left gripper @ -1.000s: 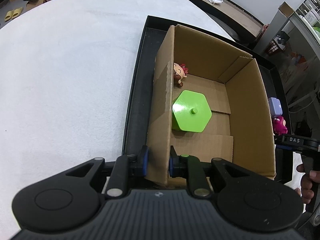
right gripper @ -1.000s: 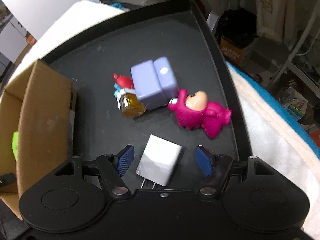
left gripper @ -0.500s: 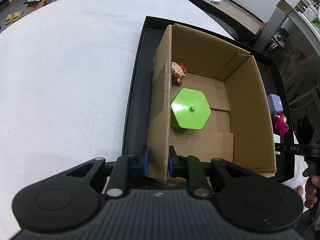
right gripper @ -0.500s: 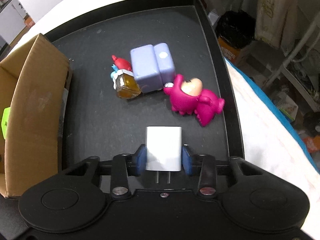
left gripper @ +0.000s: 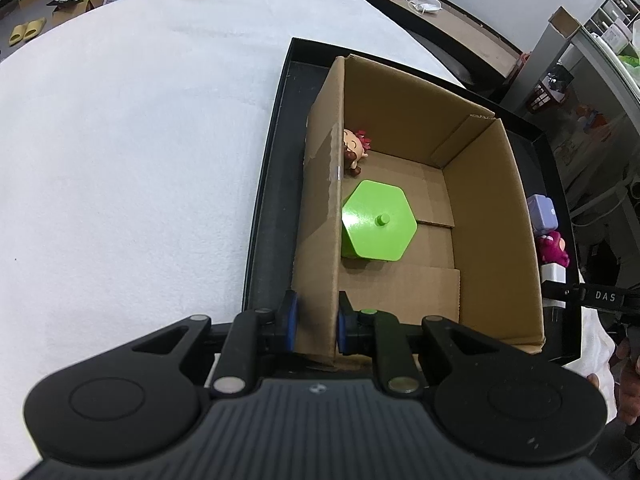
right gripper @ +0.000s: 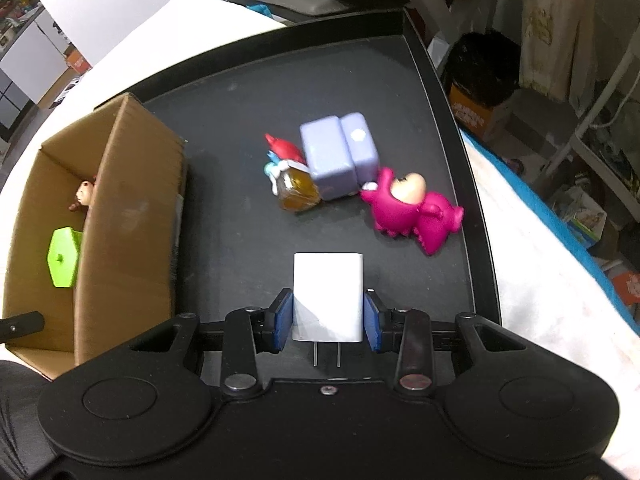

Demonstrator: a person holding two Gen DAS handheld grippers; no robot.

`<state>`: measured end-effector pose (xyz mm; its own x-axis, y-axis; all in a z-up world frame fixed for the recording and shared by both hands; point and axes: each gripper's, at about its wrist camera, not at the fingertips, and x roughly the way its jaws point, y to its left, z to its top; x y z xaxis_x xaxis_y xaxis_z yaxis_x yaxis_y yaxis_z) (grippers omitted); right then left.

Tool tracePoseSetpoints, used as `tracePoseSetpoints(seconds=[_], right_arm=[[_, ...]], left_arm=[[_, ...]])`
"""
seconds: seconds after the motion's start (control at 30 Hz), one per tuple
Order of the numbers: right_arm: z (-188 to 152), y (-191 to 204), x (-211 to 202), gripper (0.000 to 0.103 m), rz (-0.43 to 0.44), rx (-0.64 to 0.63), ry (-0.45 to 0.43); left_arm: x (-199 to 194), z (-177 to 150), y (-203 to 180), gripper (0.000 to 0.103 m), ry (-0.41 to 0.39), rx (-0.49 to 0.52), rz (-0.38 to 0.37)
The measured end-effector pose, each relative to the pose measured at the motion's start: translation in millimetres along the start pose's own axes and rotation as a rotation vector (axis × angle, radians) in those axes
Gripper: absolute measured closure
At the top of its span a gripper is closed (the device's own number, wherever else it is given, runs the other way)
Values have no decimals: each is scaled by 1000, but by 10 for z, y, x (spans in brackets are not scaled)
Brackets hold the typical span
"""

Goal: Organize rigid objects
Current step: 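Lift the white charger plug with the right gripper and carry it over the box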

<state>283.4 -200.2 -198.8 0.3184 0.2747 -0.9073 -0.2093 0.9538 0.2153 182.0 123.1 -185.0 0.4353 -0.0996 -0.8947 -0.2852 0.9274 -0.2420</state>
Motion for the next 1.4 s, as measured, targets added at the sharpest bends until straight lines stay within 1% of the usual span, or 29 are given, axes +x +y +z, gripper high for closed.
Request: tracePoseSetpoints(seconds=[0.17,0.57,0.7,0.97,1.27,1.4], right_arm=[[38,113,-88,66,8,-12,-21],[216,526,-330,66,27,-70,-73],[297,638,-363,66,29,-88,-87],[404,900,-437,66,37,-128,-110],[471,1183,-460,66,51,-161,-122],[493,1330,-448,66,62,-182,-128]], left_arm=[[-26,-10,25,85,-9,-4,-9],[-80,-26,87,84,-23,-31,-24],[-94,-31,124,84,-24,-45,-36],[-66,-12,144,84,-15,-41,-59],[-17,1,137,84,0,-18,-70],[-10,10,165,84,3,-22,-82]])
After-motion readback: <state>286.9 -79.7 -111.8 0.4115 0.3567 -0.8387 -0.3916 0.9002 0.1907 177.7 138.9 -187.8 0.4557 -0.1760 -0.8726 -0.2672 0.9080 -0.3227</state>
